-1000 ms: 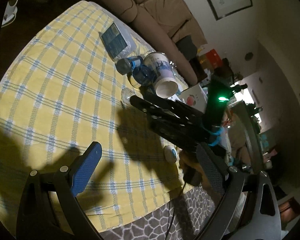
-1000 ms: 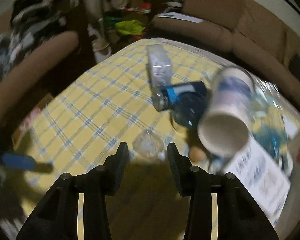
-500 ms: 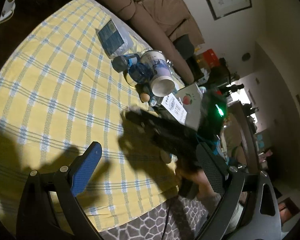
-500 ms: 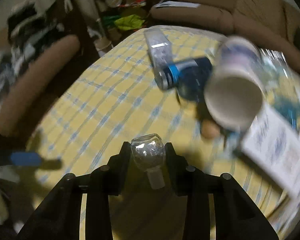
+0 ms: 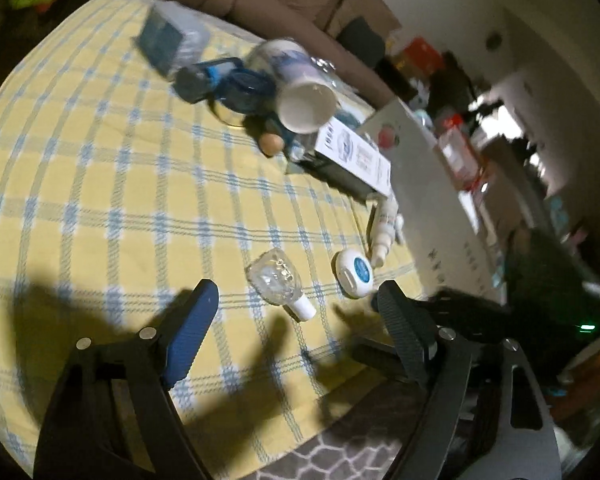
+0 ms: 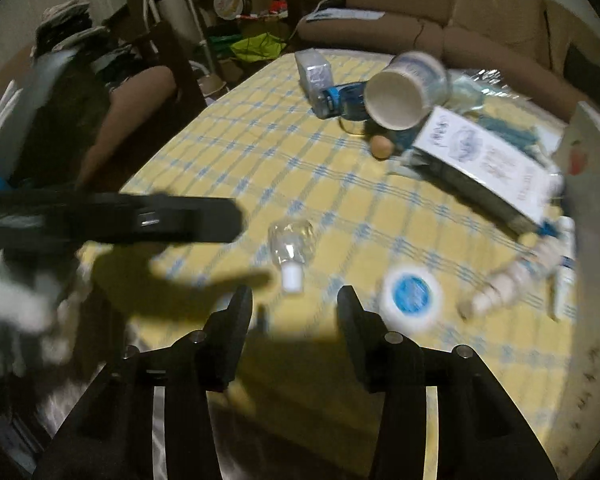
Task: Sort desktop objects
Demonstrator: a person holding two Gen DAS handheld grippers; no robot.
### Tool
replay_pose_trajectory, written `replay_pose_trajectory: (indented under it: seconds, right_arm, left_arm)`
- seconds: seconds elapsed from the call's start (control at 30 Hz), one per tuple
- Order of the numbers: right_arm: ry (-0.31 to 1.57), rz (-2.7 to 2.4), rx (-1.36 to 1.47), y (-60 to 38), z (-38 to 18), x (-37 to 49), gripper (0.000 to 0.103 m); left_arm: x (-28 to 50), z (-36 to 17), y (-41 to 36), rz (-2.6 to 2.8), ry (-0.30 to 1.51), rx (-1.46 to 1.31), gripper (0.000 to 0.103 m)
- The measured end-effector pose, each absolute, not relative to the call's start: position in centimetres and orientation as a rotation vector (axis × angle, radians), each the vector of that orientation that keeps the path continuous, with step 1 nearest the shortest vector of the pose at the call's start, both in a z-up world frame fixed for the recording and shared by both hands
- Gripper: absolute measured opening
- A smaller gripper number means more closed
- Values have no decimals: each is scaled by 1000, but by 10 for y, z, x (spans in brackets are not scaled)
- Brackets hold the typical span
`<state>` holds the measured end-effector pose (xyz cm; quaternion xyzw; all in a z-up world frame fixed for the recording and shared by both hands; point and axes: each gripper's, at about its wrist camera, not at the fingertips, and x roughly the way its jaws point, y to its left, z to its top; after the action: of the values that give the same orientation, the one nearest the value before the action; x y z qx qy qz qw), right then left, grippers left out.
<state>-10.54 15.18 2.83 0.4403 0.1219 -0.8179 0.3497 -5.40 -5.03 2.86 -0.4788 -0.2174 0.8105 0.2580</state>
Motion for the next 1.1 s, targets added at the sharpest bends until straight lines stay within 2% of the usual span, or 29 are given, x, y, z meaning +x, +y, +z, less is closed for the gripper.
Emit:
replay_pose_trajectory:
  seconds: [0.1,0.17,0.23,0.33,0.43,0.57,0.7,0.83,0.97,1.1]
  right_arm:
    - [324,-2166,1136,171,34,-94,49]
    - [311,-2184,1136,182,35,-91,49]
    - [302,-2200,1135,190,34,-90,50]
    - [287,-2209,1139,199,29,-91,50]
    - [254,-2208,1141,205,24,-95,50]
    - [122,-2191,1152,216,21,-106,50]
    - [19,-2216,1189,231,21,-116,50]
    - [15,-2249,1175,238,27,-116,50]
    - [-12,-2268,1179,242,31,-118,50]
    - [-29,-2293,1206,249,30,-122,50]
  left_arm:
    - [-55,28,-32,2256,-436,-1308,77]
    - [-56,27,-21,2276,-365,-1311,71]
    - [-56,24,-10,2284,-287,-1315,57]
    - [-56,18,5,2291,-162,-1338,46]
    - [-49,23,14,2314,-102,-1271,41]
    - [-47,33,24,2204,-180,-1139,41]
    - [-48,23,30,2101,-271,-1189,41]
    - [-47,23,27,2189,-175,-1208,41]
    - [-41,22,38,2130,-200,-1192,42]
    - [-30,26,57,2106,-127,-1194,42]
